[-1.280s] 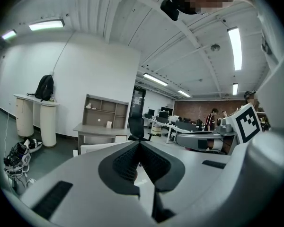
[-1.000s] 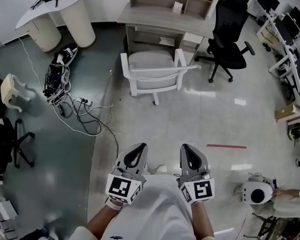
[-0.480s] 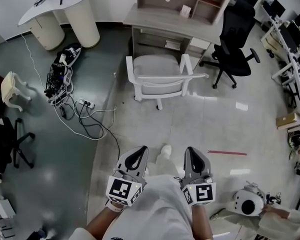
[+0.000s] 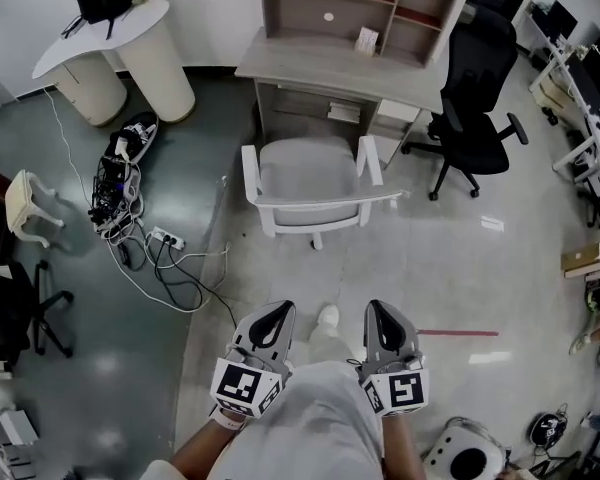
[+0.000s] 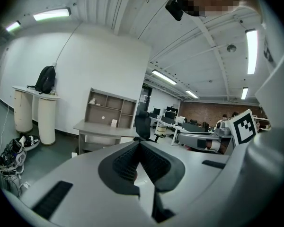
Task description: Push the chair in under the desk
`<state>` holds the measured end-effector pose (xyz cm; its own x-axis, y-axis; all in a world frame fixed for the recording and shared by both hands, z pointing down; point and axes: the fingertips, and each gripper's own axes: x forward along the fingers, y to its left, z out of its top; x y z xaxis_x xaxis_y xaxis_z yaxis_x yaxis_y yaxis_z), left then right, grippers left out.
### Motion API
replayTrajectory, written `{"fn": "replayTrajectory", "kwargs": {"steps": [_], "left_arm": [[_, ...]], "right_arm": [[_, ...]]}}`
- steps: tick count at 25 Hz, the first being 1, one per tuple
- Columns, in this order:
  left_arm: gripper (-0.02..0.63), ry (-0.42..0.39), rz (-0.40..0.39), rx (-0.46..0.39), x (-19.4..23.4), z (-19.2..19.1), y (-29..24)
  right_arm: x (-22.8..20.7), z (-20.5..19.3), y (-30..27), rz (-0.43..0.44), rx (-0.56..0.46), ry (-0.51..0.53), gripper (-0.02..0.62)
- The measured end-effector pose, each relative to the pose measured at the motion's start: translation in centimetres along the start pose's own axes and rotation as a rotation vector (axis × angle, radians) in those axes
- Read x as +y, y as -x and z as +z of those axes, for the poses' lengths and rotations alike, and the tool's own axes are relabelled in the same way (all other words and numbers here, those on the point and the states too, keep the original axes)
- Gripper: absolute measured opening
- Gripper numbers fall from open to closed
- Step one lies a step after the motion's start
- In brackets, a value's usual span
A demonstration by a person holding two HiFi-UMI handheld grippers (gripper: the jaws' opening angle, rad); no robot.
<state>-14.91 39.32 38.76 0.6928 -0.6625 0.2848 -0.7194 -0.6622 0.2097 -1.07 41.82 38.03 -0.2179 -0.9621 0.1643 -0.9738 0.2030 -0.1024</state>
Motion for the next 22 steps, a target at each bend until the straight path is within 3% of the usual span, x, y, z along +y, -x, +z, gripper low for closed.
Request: {"fn": "replayTrajectory", "kwargs": {"steps": [12,17,22], "left_arm": [[0.006,-0.052,0.057,-0.014,-0.9,4.6,-12.7],[0.006,-0.024,0.103,0.003,0.7,4.3,-14.2],[0.006,-0.014,0.098,0.014,2.0,4.5,-15.9]], "right_arm": [[-11.2,1.7,-7.1,0.073,-0.011,-0.01,0.011],[-12.0,1.3,-9.4,0.111,0.008,-0.01,0.011],[-11.7,1.5,-11.9,0.131,0.015,-0.023,0.011]]}}
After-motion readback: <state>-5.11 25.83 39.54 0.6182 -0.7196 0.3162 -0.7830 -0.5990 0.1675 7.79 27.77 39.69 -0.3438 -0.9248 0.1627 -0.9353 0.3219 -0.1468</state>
